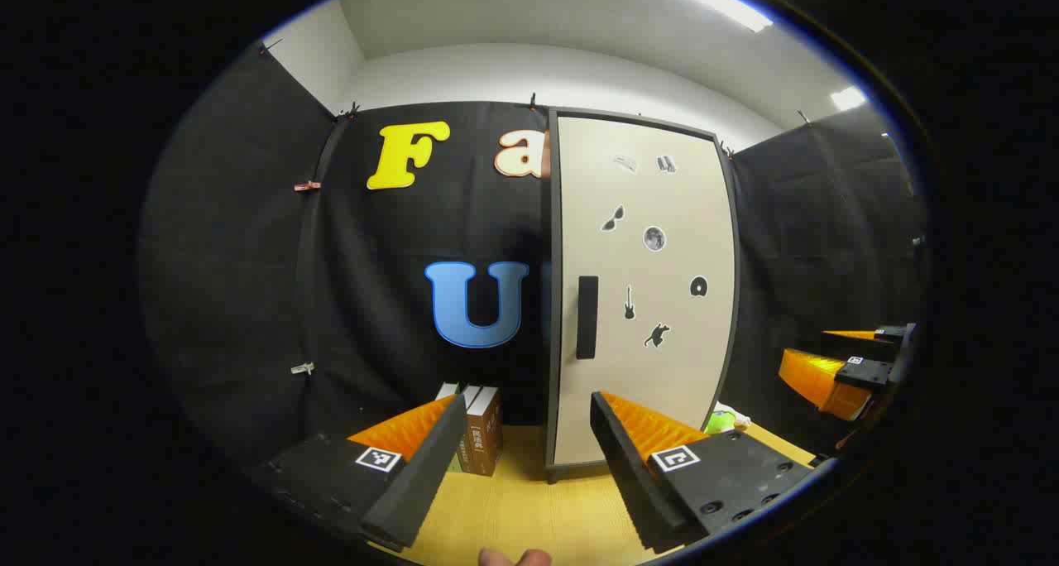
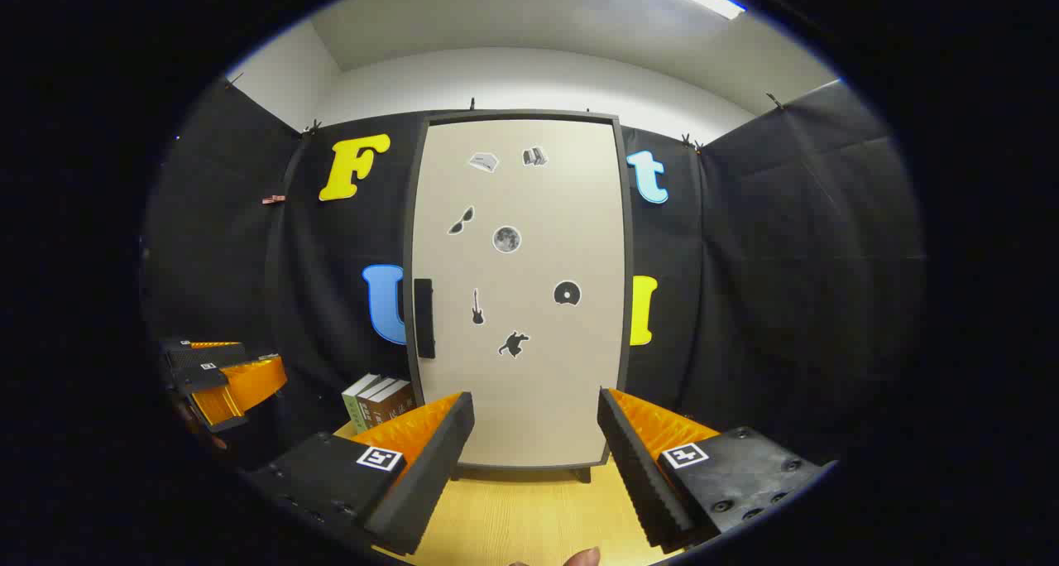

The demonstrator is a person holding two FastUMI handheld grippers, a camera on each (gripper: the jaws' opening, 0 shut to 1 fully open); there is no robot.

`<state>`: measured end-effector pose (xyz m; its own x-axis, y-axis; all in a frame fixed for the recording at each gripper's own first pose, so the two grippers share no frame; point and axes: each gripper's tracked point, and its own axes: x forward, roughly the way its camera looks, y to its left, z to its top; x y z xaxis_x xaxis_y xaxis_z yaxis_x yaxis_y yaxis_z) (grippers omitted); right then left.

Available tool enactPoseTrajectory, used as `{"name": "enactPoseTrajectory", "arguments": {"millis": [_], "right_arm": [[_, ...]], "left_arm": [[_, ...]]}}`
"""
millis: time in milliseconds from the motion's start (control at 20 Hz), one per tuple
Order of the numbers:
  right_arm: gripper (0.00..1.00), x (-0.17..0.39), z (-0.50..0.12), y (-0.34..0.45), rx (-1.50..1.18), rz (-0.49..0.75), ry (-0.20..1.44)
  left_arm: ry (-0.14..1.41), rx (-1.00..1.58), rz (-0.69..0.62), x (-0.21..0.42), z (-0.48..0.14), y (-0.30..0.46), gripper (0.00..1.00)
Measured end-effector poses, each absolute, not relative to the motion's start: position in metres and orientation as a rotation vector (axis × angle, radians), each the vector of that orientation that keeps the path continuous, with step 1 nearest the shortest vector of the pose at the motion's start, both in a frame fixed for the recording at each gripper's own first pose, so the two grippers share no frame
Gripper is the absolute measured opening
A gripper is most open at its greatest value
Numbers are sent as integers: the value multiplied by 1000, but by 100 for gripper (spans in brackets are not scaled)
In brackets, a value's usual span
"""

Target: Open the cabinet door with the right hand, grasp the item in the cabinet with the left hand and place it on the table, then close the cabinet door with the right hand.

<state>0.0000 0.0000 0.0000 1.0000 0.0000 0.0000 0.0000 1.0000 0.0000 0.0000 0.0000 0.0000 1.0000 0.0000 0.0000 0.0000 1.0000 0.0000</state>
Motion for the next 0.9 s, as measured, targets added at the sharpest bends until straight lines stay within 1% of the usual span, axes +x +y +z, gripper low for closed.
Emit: {"name": "enactPoseTrajectory", "arguments": {"millis": [500, 900], "right_arm": [[97, -8, 1, 17, 16, 46, -15], [98, -18, 7, 22, -5, 66, -31]], "left_arm": [[-27, 37, 58, -23, 16, 29, 94], [-29, 36, 57, -33, 18, 27, 94]]}}
